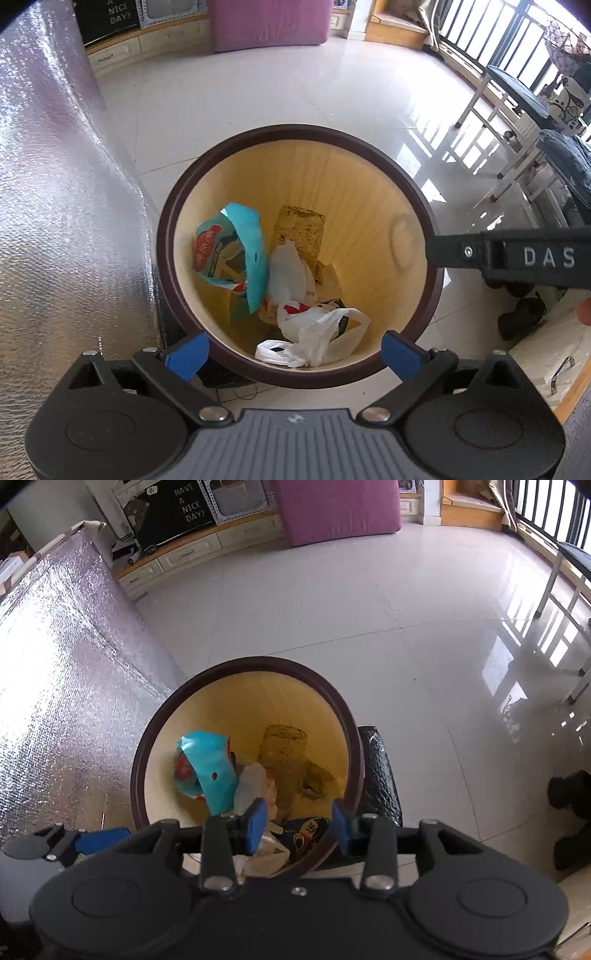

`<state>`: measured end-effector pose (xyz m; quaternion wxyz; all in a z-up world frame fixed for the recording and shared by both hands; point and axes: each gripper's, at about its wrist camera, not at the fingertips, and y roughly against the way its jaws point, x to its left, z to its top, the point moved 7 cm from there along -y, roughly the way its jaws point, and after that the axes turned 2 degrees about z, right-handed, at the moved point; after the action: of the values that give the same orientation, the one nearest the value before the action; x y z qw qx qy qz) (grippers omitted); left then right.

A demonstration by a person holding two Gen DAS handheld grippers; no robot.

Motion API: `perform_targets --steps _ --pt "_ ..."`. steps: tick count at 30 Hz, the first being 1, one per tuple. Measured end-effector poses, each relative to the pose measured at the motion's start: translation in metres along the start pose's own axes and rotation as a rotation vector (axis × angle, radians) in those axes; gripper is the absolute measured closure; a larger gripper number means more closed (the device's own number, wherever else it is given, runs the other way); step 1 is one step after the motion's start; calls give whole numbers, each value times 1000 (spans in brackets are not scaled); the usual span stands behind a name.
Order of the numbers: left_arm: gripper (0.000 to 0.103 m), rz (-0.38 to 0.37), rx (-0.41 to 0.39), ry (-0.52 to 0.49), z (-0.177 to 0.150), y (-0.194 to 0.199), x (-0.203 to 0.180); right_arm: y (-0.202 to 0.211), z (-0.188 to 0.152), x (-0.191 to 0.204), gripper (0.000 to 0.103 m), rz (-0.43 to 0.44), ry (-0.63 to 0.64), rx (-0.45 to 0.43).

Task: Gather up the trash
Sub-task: 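Open the left gripper over the wastebasket while the right gripper releases the gold wrapper, then raise both open grippers from the wastebasket back toward the table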

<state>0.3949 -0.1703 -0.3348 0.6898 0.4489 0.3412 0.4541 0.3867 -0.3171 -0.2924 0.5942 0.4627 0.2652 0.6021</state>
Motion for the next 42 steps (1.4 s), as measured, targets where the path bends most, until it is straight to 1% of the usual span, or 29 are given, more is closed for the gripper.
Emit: perform_targets --steps 2,3,4,6,8,10,11,13,14,15,16,21,28,30,36,42 --pt "4 9 -3 11 0 3 3 0 -1 0 57 -1 10 -1" --pt "4 15 -5 15 1 4 4 1 -1 0 54 -3 17 -2" --pt "3 21 -9 19 1 6 6 1 -1 0 48 -5 21 -3" --pt "3 37 -18 28 2 10 9 3 -1 1 41 -7 33 -7" --pt "2 53 -25 42 3 14 12 5 -1 0 37 -14 45 -15" --pt "1 74 -35 56 3 18 17 8 -1 -1 28 -21 47 -21" --pt "1 87 -39 63 4 21 19 10 -2 -3 26 -24 46 -26" --pt "0 107 -45 79 5 25 23 12 -2 -7 15 -30 40 -36" --pt "0 115 -48 89 5 27 26 13 -3 -8 13 -30 36 -39" --pt "0 121 -51 98 6 30 27 15 -4 -10 5 -29 34 -43" --pt "0 127 -55 107 6 31 29 16 -5 -11 1 -32 35 -46" --pt "0 163 -76 130 8 42 34 21 -7 -17 0 -71 49 -60" --pt "0 178 -99 139 8 59 36 37 -8 -25 0 -120 49 -79" --pt "0 177 -107 137 7 66 34 44 -8 -27 0 -141 54 -86" --pt "0 167 -146 120 7 92 29 73 -11 -28 0 -160 68 -123" --pt "0 153 -208 111 9 128 24 106 -16 -17 0 -153 100 -173"
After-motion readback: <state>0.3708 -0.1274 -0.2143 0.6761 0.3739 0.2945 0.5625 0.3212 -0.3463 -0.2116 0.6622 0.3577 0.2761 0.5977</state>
